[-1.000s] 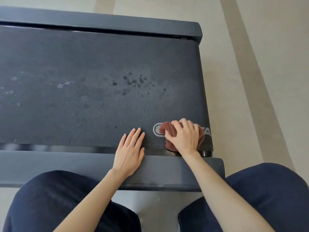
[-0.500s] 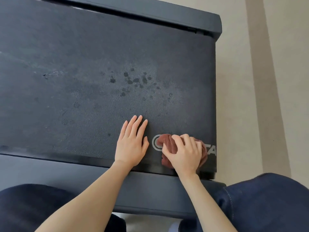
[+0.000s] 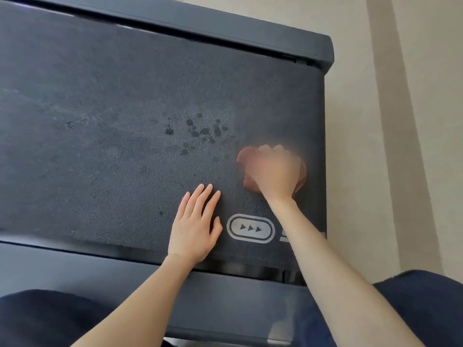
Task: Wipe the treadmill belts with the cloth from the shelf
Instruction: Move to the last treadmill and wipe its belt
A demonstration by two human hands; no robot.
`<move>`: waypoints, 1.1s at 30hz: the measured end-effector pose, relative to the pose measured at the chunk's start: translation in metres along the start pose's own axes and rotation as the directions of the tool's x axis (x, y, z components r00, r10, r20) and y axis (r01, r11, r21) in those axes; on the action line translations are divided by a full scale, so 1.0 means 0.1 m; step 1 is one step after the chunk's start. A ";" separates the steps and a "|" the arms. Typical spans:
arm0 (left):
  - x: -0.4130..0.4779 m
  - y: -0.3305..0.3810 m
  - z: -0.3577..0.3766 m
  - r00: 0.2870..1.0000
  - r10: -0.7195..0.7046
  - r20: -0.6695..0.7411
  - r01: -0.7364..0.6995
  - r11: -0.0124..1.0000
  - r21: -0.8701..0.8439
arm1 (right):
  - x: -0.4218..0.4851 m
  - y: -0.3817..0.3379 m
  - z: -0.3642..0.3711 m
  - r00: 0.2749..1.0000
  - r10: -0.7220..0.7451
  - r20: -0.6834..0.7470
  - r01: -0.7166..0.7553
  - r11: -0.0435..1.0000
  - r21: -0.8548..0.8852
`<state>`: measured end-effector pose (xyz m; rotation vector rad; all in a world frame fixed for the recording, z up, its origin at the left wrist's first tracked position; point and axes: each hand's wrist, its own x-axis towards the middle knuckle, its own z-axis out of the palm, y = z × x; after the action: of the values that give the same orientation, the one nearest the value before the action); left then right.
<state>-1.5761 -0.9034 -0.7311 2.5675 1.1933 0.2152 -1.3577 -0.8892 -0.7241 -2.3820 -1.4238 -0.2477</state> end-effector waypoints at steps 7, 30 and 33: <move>0.03 0.21 0.01 0.996 -0.044 0.073 0.039 0.997 0.064 | -1.21 0.41 -0.46 1.000 -0.025 0.012 0.025 1.000 -0.002; 0.11 0.37 0.12 0.998 -0.035 0.054 0.034 0.999 0.023 | -0.32 0.55 -0.22 0.999 0.030 -0.029 -0.031 0.998 -0.048; 0.11 0.38 0.13 0.998 -0.041 0.044 0.040 0.999 0.014 | -1.00 0.42 -0.43 1.000 0.000 0.000 0.000 1.000 -0.012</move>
<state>-1.5382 -0.9207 -0.7307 2.5433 1.2331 0.1413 -1.3681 -1.0057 -0.7257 -2.3917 -1.4267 -0.2571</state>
